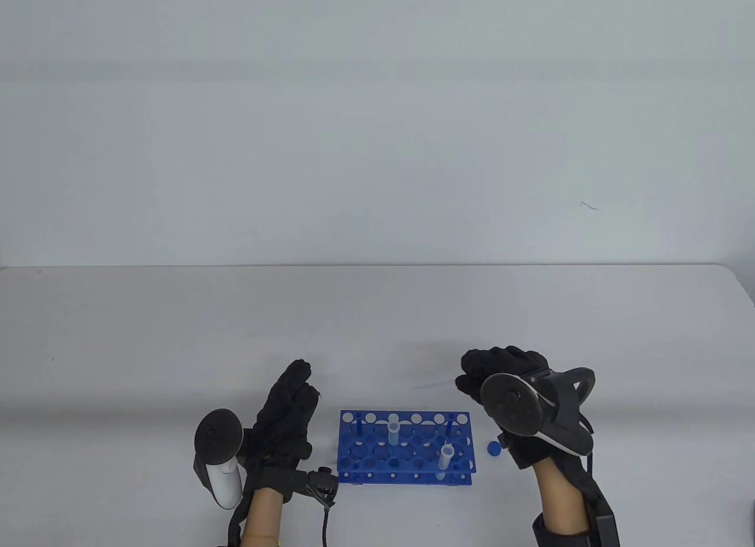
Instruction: Press a plastic transfer pipette bulb to move liquid between test tubes
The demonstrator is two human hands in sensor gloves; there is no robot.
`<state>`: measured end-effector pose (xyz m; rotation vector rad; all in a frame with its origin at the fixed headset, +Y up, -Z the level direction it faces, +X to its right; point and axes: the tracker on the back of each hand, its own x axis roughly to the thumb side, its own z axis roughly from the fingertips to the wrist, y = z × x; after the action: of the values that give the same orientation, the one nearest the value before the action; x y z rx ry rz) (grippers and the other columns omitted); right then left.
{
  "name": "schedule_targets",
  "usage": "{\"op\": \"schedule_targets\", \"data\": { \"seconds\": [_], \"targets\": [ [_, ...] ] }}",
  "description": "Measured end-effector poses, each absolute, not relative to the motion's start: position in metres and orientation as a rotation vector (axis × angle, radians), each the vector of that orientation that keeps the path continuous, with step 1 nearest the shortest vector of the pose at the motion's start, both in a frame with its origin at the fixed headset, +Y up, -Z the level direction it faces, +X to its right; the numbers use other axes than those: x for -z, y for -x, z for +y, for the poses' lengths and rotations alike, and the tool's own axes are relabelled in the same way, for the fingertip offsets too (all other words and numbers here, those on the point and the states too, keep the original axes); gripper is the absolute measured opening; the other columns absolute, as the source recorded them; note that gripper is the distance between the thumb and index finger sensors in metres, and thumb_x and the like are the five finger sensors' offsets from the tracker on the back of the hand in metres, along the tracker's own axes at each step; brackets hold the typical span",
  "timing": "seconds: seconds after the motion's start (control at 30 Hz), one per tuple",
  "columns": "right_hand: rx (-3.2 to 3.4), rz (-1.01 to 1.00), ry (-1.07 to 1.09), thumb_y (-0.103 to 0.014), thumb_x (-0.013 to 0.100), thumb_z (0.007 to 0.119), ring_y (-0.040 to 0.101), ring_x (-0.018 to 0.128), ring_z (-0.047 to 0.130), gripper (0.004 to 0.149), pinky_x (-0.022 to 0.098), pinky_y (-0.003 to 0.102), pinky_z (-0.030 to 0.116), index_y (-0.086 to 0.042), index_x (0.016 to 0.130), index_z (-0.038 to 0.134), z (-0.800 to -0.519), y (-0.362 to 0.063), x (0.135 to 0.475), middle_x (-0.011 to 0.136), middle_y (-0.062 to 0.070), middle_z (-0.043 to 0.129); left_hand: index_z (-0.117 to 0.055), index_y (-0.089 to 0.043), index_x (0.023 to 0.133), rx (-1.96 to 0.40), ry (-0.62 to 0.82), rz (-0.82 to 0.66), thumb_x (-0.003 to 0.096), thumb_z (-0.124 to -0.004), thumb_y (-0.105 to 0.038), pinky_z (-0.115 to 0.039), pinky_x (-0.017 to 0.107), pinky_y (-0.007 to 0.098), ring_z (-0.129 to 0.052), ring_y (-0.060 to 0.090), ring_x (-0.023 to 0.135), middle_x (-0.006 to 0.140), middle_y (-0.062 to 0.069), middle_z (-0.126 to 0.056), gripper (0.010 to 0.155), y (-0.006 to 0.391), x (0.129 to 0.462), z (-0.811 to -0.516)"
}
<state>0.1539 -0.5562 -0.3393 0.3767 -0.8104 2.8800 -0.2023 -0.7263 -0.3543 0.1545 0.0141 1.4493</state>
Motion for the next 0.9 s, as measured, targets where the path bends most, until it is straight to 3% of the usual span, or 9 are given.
{"op": "schedule_targets", "data": {
  "seconds": [0.23, 0.43, 0.9],
  "targets": [
    [-2.941, -0.731, -0.077, -0.043, 0.025, 0.085, 0.011, 0.030, 0.105, 0.042, 0.034, 0.037, 0.088, -0.024, 0.062, 0.094, -0.590, -0.189, 0.362, 0.044, -0.006, 0.106, -0.051, -0.036, 0.111, -1.449, -0.155, 0.014, 0.0435, -0.068, -0.067, -0.044, 0.085, 0.052, -0.052, 0.022, 0.107, 0.121, -0.006, -0.052, 0.076, 0.202, 0.354, -0.726],
    [-2.971, -0.566, 0.149, -0.043, 0.026, 0.085, 0.012, 0.030, 0.104, 0.043, 0.034, 0.038, 0.088, -0.023, 0.063, 0.094, -0.642, -0.221, 0.382, 0.045, -0.005, 0.106, -0.051, -0.036, 0.111, -1.449, -0.155, 0.014, 0.0435, -0.068, -0.067, -0.044, 0.085, 0.052, -0.052, 0.022, 0.107, 0.121, -0.005, -0.052, 0.076, 0.202, 0.354, -0.726],
    [-3.106, -0.279, 0.301, -0.041, 0.027, 0.084, 0.012, 0.033, 0.104, 0.045, 0.035, 0.038, 0.087, -0.021, 0.066, 0.091, -0.703, -0.239, 0.397, 0.049, -0.004, 0.105, -0.051, -0.037, 0.111, -1.455, -0.150, 0.009, 0.0434, -0.068, -0.067, -0.044, 0.085, 0.052, -0.053, 0.021, 0.107, 0.121, -0.005, -0.052, 0.076, 0.201, 0.355, -0.726]
  ]
}}
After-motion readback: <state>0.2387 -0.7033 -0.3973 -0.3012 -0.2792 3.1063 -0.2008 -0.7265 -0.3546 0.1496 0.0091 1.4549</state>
